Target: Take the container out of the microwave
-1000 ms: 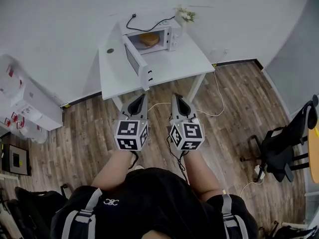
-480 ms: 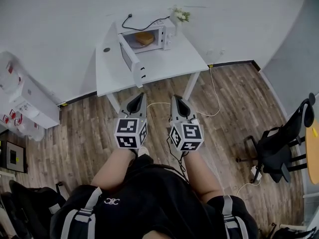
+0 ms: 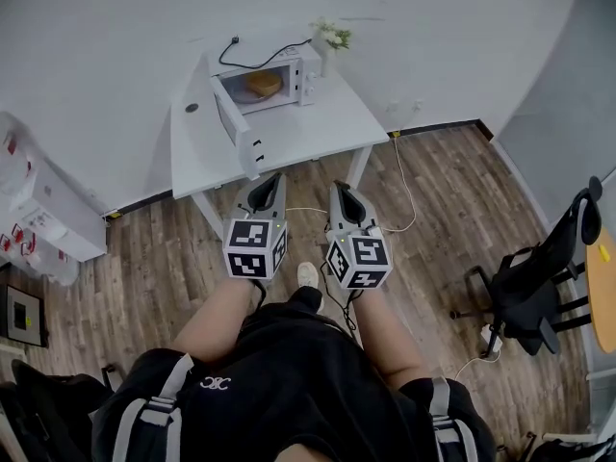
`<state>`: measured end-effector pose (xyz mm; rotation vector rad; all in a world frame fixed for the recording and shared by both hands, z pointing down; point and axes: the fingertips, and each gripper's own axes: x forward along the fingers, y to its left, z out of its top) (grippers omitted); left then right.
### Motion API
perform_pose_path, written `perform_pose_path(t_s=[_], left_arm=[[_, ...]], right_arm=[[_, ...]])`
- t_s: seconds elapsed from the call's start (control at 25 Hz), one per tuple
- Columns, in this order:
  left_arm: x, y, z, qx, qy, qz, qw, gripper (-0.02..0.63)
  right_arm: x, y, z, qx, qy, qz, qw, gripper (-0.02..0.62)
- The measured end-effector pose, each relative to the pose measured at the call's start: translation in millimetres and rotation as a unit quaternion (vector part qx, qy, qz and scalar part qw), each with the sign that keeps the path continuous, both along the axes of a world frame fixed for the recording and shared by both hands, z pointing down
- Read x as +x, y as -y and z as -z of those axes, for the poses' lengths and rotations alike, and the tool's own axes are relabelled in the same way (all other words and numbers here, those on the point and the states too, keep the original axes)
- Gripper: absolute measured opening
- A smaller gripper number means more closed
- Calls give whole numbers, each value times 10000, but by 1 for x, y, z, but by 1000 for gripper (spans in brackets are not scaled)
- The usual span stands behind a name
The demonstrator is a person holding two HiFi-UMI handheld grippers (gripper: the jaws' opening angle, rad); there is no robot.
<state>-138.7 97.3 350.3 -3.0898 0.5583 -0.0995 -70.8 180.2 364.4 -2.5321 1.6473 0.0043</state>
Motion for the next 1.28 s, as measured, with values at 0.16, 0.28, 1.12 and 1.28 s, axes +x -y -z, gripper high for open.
perform_pose_path(t_s=[0.16, 0.28, 1.12, 1.28], left_arm=[[32, 7, -6, 22, -6, -73, 10000, 14], [59, 17, -16, -82, 21, -92, 9999, 14], [282, 175, -49, -460, 237, 137, 9986, 14], [312, 206, -56, -461, 297, 197, 9983, 14]], right_arm=[[30, 9, -4, -2, -51, -38, 10000, 5], [56, 17, -9, -44, -47, -52, 10000, 5], [274, 170, -35, -438, 36, 209, 9988, 5], [305, 206, -40, -523, 68, 348, 9980, 5]])
